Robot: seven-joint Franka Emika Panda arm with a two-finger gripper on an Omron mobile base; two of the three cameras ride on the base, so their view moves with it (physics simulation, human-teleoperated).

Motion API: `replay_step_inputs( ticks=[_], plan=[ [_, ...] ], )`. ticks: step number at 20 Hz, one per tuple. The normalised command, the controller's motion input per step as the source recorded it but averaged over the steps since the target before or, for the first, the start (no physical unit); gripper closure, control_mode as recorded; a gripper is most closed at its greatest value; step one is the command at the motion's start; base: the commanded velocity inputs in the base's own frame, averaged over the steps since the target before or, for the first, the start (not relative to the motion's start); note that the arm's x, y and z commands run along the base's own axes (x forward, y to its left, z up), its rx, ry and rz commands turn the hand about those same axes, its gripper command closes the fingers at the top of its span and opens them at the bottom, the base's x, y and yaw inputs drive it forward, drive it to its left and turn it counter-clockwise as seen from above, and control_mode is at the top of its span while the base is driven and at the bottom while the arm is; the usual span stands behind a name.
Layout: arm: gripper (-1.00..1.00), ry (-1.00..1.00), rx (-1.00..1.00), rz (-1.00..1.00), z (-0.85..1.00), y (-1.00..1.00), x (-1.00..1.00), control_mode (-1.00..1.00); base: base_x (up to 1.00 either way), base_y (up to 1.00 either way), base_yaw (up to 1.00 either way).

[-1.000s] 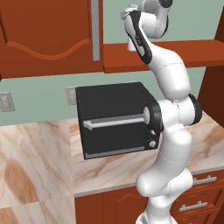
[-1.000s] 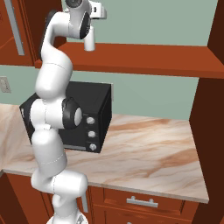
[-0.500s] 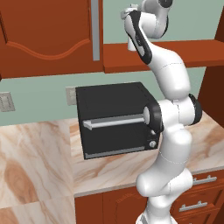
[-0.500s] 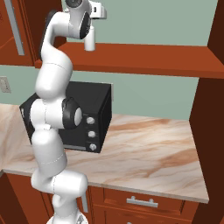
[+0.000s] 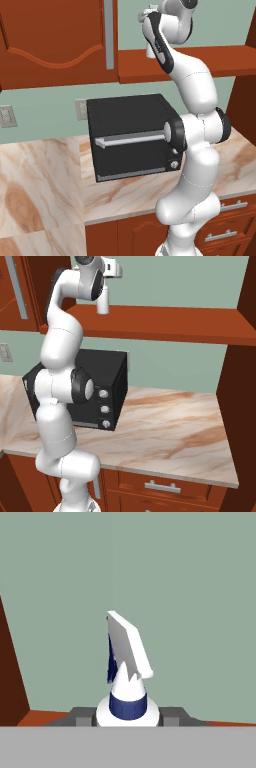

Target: Move the cutting board and knife to the sink. Then move spray from the shelves to the counter.

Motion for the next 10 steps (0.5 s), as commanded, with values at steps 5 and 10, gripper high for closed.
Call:
replay_step_inputs(
  ticks=[5, 10],
  plan=[
    [1.0, 0.0, 0.0, 0.0, -0.05, -0.47, -0.47, -1.0, 0.0, 0.0, 0.0],
    [1.0, -0.01, 0.0, 0.0, -0.15, -0.72, -0.95, -1.0, 0.0, 0.0, 0.0]
  ],
)
